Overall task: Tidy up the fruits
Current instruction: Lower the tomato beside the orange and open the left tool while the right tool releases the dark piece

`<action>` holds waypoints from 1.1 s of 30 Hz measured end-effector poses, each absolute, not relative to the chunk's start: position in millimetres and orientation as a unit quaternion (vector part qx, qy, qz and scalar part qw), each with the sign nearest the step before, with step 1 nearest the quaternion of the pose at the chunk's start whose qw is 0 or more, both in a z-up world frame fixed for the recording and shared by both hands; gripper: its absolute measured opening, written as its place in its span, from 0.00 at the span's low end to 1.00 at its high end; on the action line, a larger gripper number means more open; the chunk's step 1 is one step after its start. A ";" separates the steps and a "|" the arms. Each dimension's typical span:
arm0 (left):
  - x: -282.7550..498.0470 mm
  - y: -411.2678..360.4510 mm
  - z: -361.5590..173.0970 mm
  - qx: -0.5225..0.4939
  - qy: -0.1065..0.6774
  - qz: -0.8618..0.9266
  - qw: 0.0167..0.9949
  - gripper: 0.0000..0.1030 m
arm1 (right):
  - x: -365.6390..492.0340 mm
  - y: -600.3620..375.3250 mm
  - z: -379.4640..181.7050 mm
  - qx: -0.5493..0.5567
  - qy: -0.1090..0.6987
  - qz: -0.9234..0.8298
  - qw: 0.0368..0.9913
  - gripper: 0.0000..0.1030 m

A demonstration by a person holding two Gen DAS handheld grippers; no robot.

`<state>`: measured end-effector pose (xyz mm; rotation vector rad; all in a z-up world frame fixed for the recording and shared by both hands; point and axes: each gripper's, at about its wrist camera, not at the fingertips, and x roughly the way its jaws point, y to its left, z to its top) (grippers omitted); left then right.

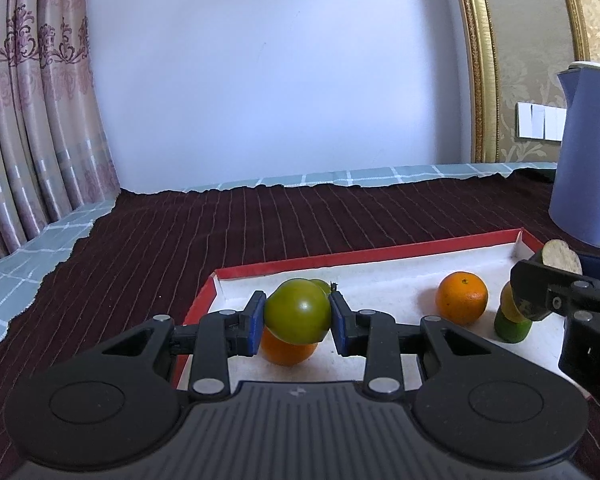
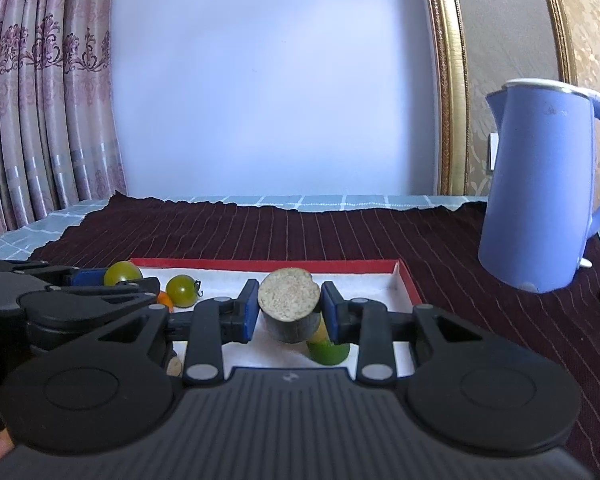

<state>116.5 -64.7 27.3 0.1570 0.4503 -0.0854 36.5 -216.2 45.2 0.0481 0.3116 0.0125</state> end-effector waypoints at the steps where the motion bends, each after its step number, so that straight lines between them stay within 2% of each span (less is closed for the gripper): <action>1: 118.2 -64.9 27.0 0.078 0.224 -0.041 0.971 0.32 | 37.8 -215.4 45.7 0.023 0.155 0.006 0.988 0.30; 33: 154.0 -75.9 16.5 0.083 0.259 -0.028 0.962 0.32 | 73.2 -233.4 40.3 0.060 0.163 -0.047 0.984 0.30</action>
